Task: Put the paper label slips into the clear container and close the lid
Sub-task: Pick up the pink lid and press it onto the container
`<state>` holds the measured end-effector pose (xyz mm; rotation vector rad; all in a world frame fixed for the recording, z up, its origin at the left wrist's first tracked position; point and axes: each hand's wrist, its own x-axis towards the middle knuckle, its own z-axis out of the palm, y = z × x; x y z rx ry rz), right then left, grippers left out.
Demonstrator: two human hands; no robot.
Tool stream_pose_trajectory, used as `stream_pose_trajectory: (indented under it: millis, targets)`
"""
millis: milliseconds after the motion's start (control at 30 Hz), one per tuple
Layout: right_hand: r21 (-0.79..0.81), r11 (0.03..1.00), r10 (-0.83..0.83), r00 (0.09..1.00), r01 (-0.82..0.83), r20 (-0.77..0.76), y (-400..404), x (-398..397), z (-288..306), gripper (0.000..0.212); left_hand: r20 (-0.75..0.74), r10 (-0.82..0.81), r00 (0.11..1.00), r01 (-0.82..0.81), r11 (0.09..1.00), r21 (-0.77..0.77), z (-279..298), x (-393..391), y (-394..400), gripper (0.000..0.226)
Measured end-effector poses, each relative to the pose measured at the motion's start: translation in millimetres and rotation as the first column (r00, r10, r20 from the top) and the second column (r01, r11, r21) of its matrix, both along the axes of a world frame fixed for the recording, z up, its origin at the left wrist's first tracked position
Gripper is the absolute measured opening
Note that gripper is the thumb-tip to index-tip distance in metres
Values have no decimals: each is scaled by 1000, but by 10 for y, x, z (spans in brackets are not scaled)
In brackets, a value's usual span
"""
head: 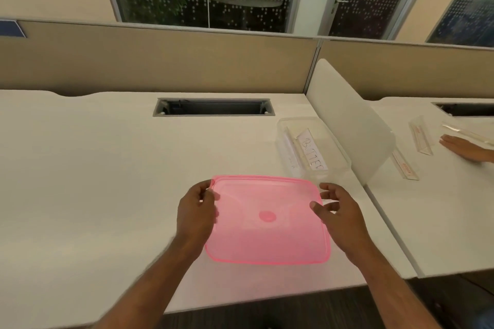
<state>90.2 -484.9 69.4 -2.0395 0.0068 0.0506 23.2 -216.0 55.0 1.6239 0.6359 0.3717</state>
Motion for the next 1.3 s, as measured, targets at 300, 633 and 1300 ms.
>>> stream_pose_trajectory:
  millis: [300,633,1300]
  targets:
    - [565,818,266,941,-105,-211,-119,425,325,38,163,21,986,-34,996,79,430,331,-148,22]
    - [657,739,223,974,-149,-31,-613,1137,480,21,96,283,954,-298,920,255,811,1019,-883,47]
    - [10,878,335,630,-479,700,158,986,96,52,-66,-6,998,4,999,-36,1234,1267,-1354,19]
